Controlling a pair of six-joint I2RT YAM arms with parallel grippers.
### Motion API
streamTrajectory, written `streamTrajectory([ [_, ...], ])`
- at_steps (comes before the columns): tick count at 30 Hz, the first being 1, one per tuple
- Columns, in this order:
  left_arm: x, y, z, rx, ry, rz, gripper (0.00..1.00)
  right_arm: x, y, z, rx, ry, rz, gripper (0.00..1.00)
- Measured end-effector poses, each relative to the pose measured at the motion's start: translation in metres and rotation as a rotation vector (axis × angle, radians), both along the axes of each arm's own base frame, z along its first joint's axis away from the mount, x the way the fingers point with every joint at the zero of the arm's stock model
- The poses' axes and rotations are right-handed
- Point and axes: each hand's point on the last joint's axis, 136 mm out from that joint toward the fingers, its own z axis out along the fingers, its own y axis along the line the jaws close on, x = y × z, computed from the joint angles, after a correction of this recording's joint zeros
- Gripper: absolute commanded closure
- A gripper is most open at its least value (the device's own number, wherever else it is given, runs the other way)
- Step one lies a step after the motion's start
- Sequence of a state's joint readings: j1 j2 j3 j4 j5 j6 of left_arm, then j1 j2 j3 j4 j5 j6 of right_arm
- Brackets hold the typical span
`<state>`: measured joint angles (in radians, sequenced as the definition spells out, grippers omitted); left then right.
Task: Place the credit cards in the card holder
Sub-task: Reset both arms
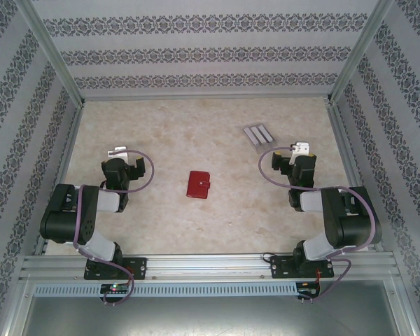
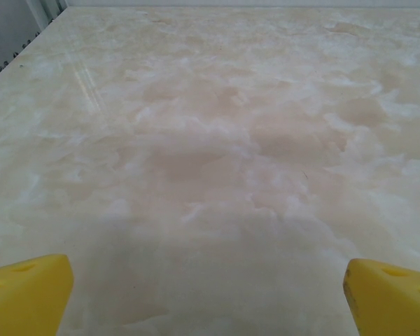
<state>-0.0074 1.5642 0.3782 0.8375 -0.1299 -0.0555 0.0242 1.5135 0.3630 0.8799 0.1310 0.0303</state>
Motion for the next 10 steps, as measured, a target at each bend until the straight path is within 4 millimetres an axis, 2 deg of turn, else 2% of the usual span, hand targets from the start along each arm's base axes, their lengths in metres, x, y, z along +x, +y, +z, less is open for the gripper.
streamTrajectory([
  [10,0.0002,-0.0006,0.0001,0.002,0.0,-0.005,0.0,0.0,0.0,0.0,0.0,0.0,0.0,0.02],
])
